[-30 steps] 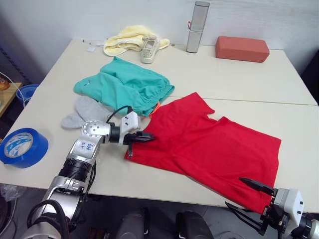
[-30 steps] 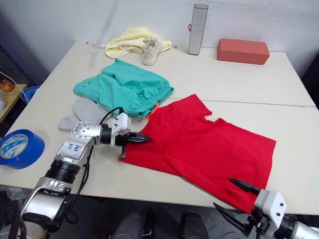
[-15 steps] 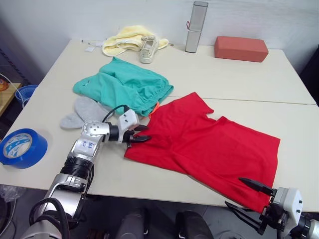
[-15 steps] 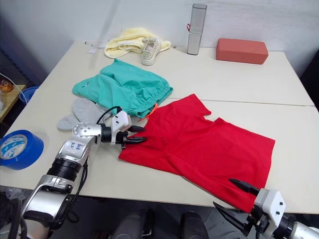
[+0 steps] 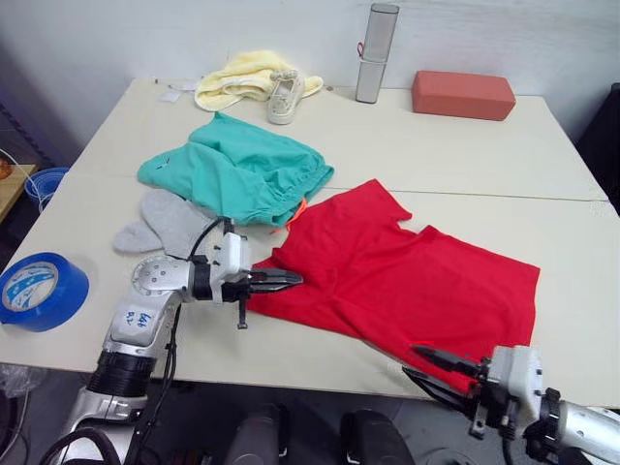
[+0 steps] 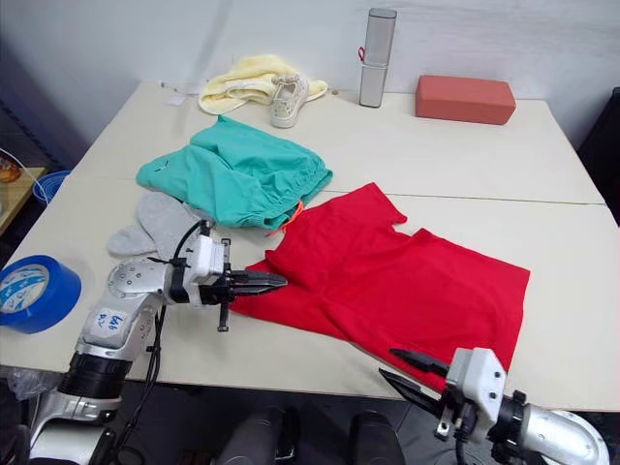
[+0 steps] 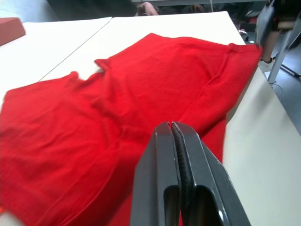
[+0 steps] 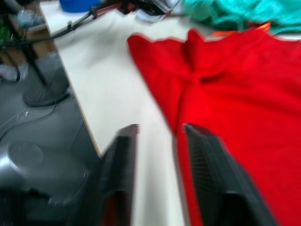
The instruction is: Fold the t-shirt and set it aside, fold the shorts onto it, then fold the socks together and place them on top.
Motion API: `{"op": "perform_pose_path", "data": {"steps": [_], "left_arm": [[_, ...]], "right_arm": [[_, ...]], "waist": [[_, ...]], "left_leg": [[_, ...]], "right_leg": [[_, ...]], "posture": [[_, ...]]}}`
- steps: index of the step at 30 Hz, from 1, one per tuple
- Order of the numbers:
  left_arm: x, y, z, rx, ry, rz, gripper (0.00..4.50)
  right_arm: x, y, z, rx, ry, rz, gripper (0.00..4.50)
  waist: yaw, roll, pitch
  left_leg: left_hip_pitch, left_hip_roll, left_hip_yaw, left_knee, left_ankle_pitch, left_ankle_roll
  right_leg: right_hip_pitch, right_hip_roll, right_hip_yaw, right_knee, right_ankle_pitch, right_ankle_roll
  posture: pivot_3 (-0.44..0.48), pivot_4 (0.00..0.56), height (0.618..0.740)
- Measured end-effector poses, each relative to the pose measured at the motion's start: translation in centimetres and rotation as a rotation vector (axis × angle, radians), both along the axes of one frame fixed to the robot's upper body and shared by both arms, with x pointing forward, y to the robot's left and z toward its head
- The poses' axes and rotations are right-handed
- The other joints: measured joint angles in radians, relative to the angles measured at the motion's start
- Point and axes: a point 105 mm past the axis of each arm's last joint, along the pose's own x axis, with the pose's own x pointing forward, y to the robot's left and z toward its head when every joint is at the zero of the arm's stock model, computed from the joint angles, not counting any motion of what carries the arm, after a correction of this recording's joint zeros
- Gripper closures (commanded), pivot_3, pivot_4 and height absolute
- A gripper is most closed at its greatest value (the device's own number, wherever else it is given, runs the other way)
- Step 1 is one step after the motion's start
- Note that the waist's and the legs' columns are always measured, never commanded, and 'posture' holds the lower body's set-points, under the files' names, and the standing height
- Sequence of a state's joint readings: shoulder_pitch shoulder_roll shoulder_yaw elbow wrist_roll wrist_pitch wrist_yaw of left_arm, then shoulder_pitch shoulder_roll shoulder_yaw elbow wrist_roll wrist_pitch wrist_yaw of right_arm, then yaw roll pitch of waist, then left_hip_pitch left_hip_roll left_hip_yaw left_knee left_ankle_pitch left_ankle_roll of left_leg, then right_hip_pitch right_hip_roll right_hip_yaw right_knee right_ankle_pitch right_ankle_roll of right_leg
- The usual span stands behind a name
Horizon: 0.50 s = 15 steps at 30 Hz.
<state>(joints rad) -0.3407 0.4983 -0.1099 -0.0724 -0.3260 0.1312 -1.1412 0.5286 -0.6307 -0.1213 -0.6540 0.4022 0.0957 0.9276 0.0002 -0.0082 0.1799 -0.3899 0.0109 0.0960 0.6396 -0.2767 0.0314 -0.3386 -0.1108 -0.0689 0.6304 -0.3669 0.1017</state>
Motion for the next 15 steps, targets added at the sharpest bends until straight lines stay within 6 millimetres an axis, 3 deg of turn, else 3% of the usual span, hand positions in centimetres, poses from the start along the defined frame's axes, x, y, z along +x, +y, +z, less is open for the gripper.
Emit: {"op": "perform_pose_path", "data": {"steps": [1,4,10,15], "left_arm": [[-0.2,-0.6,-0.7,0.006,0.015,0.001,4.5],[0.2,-0.9,-2.7,0.064,0.037,0.072,4.5],[0.5,0.9,-5.1,0.165,0.095,0.202,4.5],[0.5,1.5,-5.4,0.185,0.104,0.237,4.5]], "right_arm": [[0.3,0.4,-0.1,-0.018,-0.012,0.007,4.48],[2.2,0.4,-0.6,-0.087,-0.042,-0.04,4.48],[3.9,-0.7,-1.5,-0.133,-0.031,-0.139,4.48],[4.1,-1.2,-2.2,-0.147,-0.013,-0.168,4.48]], "waist": [[0.0,0.0,0.0],[-0.003,-0.001,0.0],[0.001,-0.001,0.0],[-0.001,-0.001,-0.001]], "left_leg": [[0.0,0.0,0.0,0.0,0.0,0.0],[0.0,0.0,0.0,0.001,0.0,-0.001],[-0.001,0.0,0.0,0.002,0.0,0.0],[0.0,0.0,0.0,0.003,-0.001,0.0]], "right_leg": [[0.0,0.0,0.0,0.0,0.0,0.0],[-0.001,0.0,0.0,0.001,0.0,0.0],[-0.001,0.0,0.0,0.001,0.0,0.0],[0.0,0.0,0.0,0.002,0.0,0.0]], "posture": [[0.0,0.15,0.74],[0.0,0.15,0.74],[0.0,0.15,0.74],[0.0,0.15,0.74]]}}
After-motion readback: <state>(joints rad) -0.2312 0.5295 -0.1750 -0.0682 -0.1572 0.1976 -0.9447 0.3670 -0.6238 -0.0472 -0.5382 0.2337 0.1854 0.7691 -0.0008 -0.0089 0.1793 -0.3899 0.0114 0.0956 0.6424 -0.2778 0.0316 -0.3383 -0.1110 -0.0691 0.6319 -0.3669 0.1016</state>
